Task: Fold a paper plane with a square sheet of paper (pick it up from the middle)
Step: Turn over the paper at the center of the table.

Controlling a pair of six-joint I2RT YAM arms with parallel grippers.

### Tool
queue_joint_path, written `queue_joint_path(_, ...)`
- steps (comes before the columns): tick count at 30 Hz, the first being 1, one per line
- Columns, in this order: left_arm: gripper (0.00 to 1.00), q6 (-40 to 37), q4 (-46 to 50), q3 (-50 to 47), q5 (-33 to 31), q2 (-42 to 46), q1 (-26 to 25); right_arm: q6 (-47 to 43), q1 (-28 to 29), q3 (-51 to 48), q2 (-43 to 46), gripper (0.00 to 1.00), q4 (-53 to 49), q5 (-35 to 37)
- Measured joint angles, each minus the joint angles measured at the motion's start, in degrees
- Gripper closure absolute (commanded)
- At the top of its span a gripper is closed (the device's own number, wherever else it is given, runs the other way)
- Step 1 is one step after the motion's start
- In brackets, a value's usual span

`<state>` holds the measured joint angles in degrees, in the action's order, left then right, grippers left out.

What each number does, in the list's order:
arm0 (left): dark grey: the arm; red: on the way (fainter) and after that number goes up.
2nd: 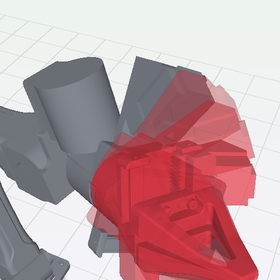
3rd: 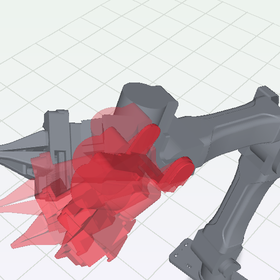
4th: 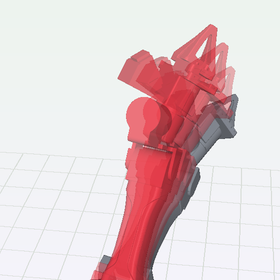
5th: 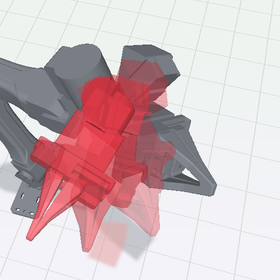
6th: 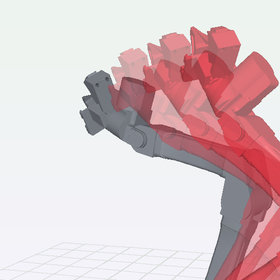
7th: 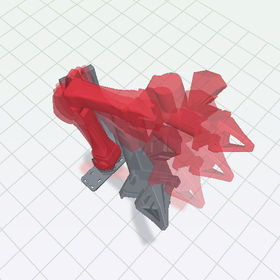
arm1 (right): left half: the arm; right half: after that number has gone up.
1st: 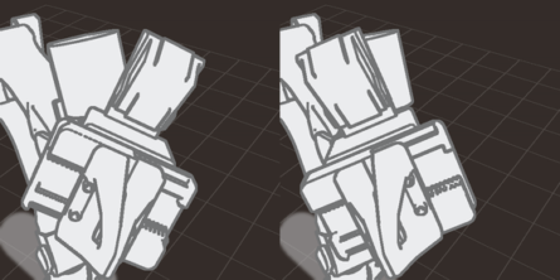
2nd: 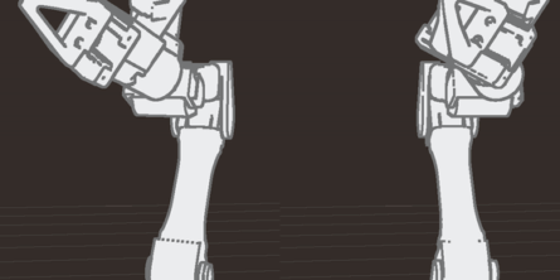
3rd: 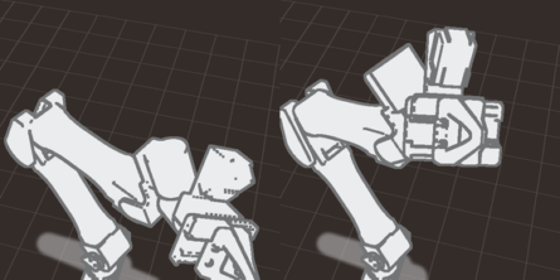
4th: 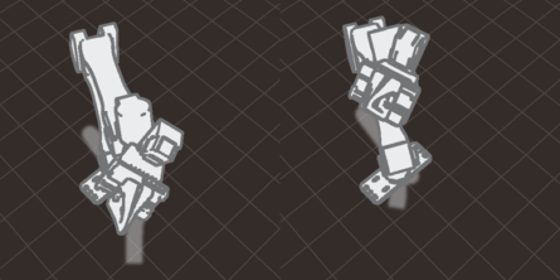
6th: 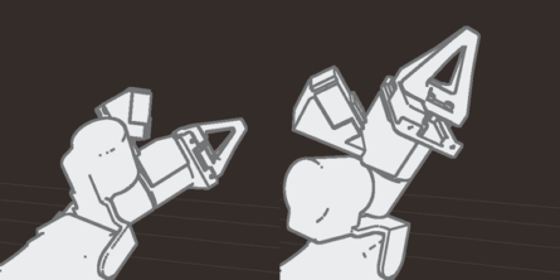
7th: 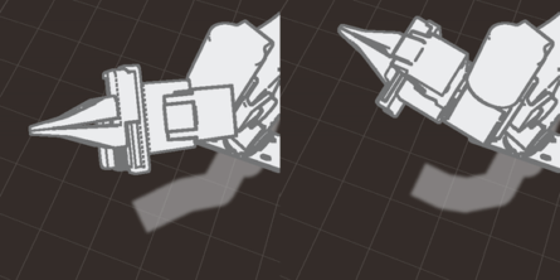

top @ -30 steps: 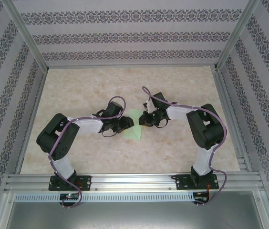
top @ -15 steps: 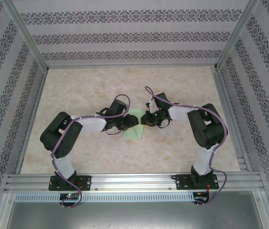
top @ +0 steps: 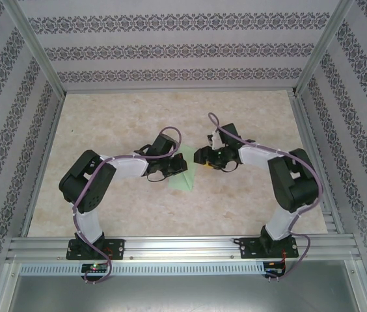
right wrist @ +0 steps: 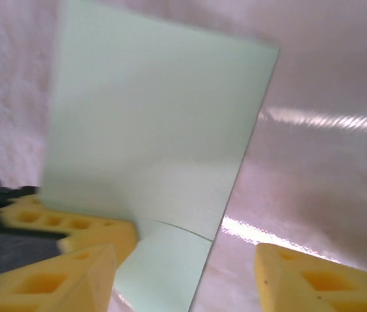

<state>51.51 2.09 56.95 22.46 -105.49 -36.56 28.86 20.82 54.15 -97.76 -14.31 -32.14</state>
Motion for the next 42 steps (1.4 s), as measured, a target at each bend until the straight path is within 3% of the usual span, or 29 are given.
queue_joint_path(7,0.99,-8.87,16.76,8.94,-6.8,4.87,-0.04,0.59,-3.78,-2.27,12.76,0.12,-0.15,7.89)
queue_joint_path(12,0.99,-16.79,32.24,21.03,-17.79,9.35,-0.76,-0.2,-4.44,-4.7,16.9,0.02,-0.22,13.22)
queue_joint_path(16,0.99,-22.1,41.18,28.57,-27.61,9.49,-1.68,-0.24,-4.48,-5.51,18.36,0.02,0.13,15.21)
queue_joint_path(20,0.99,-25.9,48.41,34.58,-39.47,5.64,-3.43,0.28,-5.75,-7.23,20.02,0.02,2.29,15.43)
queue_joint_path(27,0.99,-28.17,56.83,43.54,-58.82,-10.49,-8.79,3.04,-10.84,-10.78,22.38,0.02,3.78,17.09)
queue_joint_path(34,0.99,-28.76,60.24,47.45,-66.62,-22.6,-11.72,5.79,-13.88,-11.52,22.84,0.02,3.45,20.13)
queue_joint_path(42,0.98,-28.55,60.57,49.53,-67.95,-29.0,-13.77,7.52,-16.0,-11.52,22.84,0.02,2.01,21.49)
